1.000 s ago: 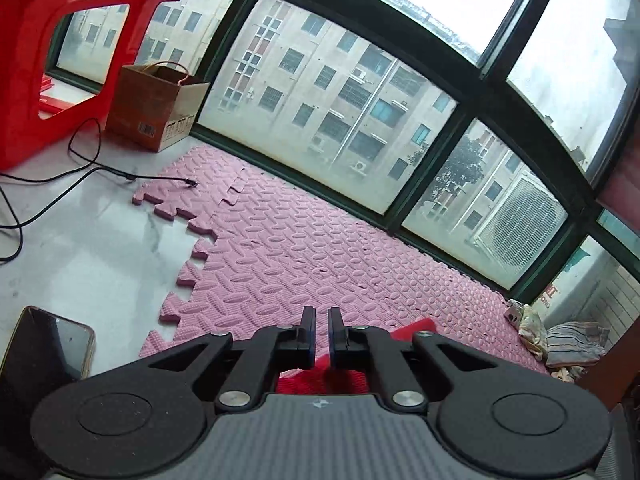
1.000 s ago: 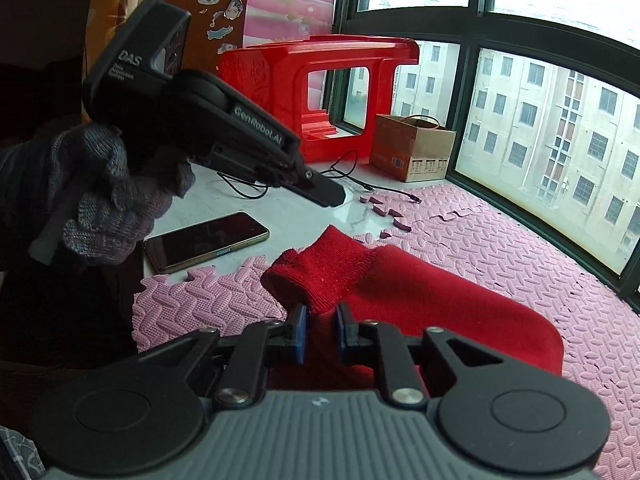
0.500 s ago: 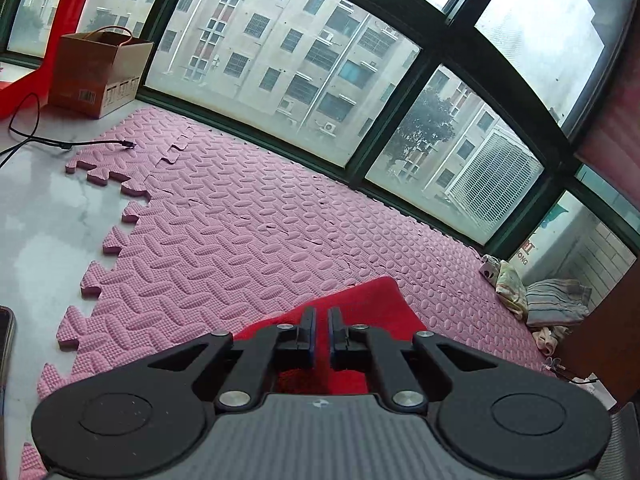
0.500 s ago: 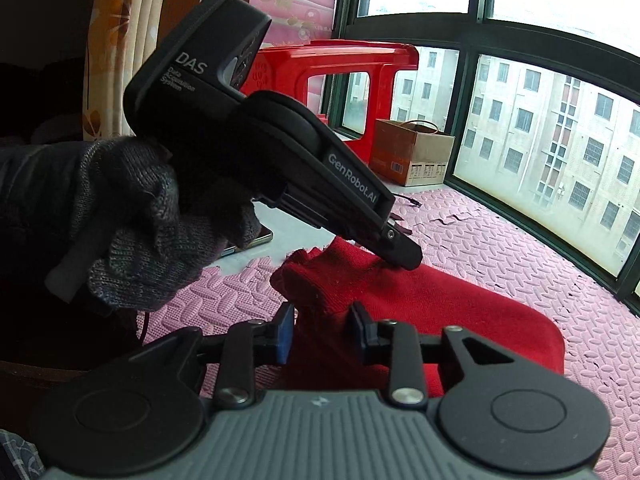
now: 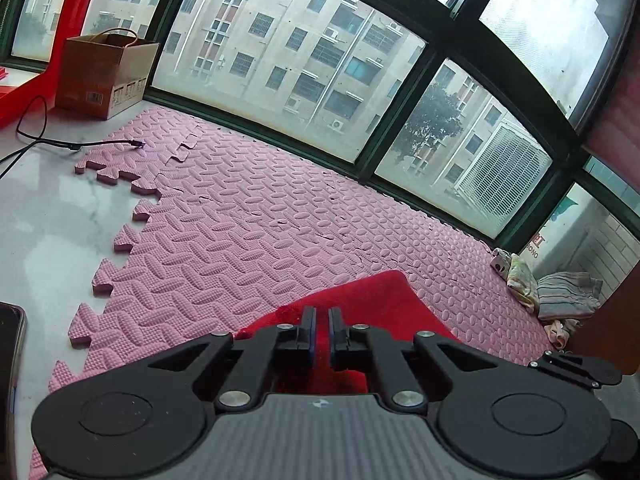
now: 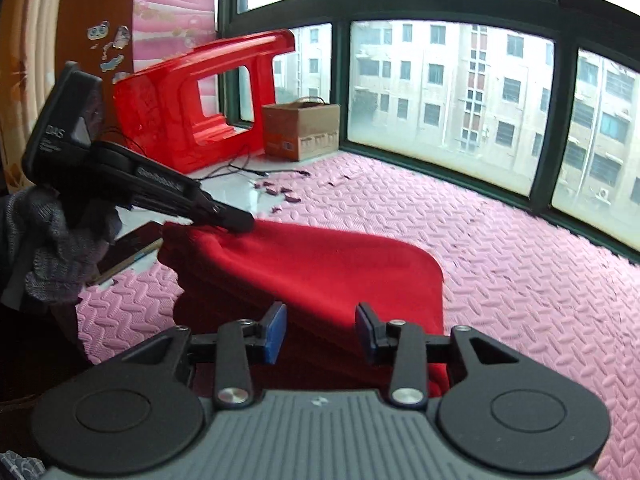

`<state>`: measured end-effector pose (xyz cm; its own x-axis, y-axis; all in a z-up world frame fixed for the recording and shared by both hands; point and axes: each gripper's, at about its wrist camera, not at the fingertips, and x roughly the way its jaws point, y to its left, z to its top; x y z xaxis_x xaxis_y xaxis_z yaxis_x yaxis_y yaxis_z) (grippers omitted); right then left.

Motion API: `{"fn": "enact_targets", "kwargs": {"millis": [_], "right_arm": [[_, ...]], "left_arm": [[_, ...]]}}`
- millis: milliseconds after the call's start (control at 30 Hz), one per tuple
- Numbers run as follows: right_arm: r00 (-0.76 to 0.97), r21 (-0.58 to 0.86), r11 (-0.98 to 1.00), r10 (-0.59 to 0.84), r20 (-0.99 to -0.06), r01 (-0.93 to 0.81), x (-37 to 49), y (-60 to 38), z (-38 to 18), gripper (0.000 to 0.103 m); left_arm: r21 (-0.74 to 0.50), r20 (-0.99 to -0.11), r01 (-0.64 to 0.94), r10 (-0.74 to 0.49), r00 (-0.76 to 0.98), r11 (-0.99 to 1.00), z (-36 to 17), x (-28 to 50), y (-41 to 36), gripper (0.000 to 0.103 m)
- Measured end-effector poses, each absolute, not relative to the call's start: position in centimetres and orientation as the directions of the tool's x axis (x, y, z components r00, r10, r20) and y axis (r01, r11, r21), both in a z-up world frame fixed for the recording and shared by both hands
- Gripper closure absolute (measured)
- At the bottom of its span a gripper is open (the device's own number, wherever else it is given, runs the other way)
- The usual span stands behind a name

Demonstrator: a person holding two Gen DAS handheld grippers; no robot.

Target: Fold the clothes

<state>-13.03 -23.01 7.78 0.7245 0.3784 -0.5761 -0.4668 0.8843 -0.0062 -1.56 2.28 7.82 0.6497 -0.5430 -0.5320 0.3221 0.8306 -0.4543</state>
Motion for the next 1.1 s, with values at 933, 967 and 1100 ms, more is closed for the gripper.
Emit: {"fn": "enact_targets", "kwargs": {"millis": [933, 967, 1100], "right_arm": [[0.765, 0.133, 0.931, 0.355, -0.537, -0.339, -10.4, -27.1, 10.3, 0.041], [0.761, 0.132, 0.93, 0.358, -0.542, -0.343, -10.6, -27.1, 10.2, 0.041], [0.734, 0.11, 0.917, 0.376, -0.566, -0.384, -11.8, -26.1, 9.4, 0.031]], "left_arm": [[-0.597, -0.617, -0.018, -0.445, 0.649, 0.802, 7.0, -4.4, 6.4, 0.036], [-0.579, -0.629, -0.02, -0.431, 0.647, 0.815, 6.9, -4.6, 6.2, 0.035], [-0.483, -0.663, -0.016, -0.354, 0.66, 0.876, 7.4, -5.8, 5.6, 0.031]]}}
